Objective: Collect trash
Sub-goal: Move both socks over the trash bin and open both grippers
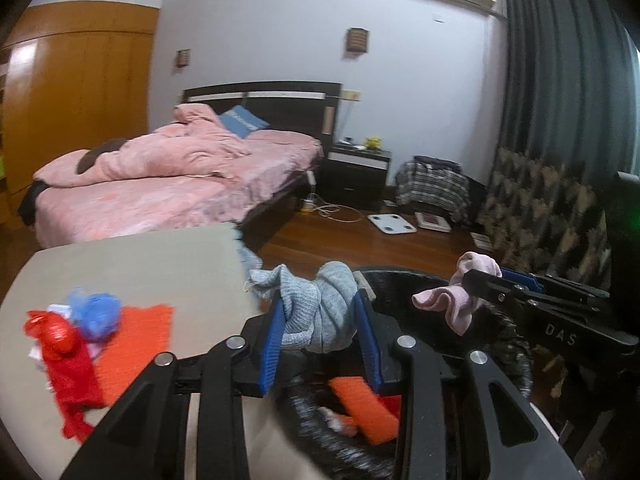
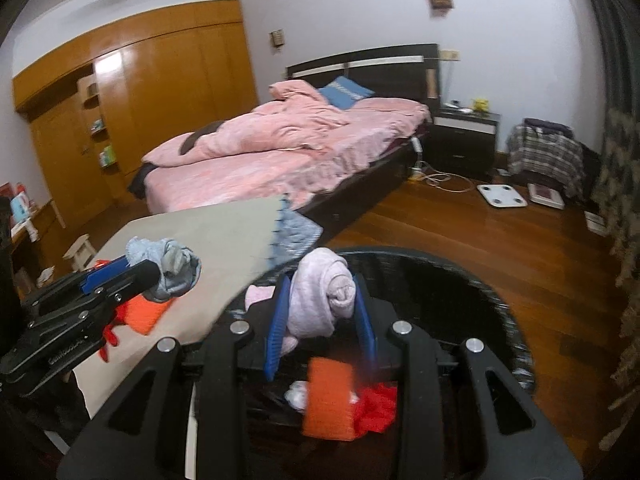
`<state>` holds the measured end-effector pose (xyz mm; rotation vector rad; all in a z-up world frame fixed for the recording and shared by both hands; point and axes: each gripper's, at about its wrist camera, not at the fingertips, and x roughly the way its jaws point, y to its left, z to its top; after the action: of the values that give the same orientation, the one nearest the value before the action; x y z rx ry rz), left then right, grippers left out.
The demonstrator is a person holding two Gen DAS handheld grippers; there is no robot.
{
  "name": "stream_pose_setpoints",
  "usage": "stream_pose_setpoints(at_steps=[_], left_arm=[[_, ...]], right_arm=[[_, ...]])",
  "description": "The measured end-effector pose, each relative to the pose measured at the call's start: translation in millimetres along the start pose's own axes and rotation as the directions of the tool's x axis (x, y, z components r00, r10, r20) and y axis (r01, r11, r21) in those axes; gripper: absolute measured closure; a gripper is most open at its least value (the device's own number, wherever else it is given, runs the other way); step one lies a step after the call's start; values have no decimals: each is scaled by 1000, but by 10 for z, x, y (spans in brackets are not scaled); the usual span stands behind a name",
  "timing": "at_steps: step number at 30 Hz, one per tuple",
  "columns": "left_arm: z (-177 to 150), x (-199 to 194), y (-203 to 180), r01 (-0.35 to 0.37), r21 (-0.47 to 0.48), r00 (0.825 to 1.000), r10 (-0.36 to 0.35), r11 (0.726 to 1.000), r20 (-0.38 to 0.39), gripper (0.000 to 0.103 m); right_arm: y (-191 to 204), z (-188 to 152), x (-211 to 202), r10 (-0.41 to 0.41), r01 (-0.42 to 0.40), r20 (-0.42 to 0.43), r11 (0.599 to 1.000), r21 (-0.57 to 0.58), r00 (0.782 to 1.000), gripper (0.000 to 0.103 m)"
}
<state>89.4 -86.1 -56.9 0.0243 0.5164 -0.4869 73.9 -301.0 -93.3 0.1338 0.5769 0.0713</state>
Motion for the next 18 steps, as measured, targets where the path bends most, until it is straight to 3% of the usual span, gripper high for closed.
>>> stream_pose_setpoints(at_steps=[7,9,12,14,16,18], left_arm=[[5,244,-311,72,34,997,-72,997,-27,68],[0,301,-355,91,36,995,-89,995,-42,63],[1,320,-370,103,35,994,-101,994,-48,56],[-2,300,-345,92,41,995,-91,995,-42,48],[3,262,-298,76,41,997,-75,996,-34,42],[9,201,-223,47,38,999,-46,998,-24,30]], right_arm=[[-355,-49,-67,-72,71,10,997,42,997,71],[-409,-58,-67,-89,89,12,995,48,996,68],[-499,-67,-89,-119,118,22,991,67,993,46],[-533,-82,-123,-134,131,35,989,74,990,41],[-555,-76,-143,-139,136,42,988,78,989,21],[-550,-74,-172,-160,155,56,984,83,986,10]])
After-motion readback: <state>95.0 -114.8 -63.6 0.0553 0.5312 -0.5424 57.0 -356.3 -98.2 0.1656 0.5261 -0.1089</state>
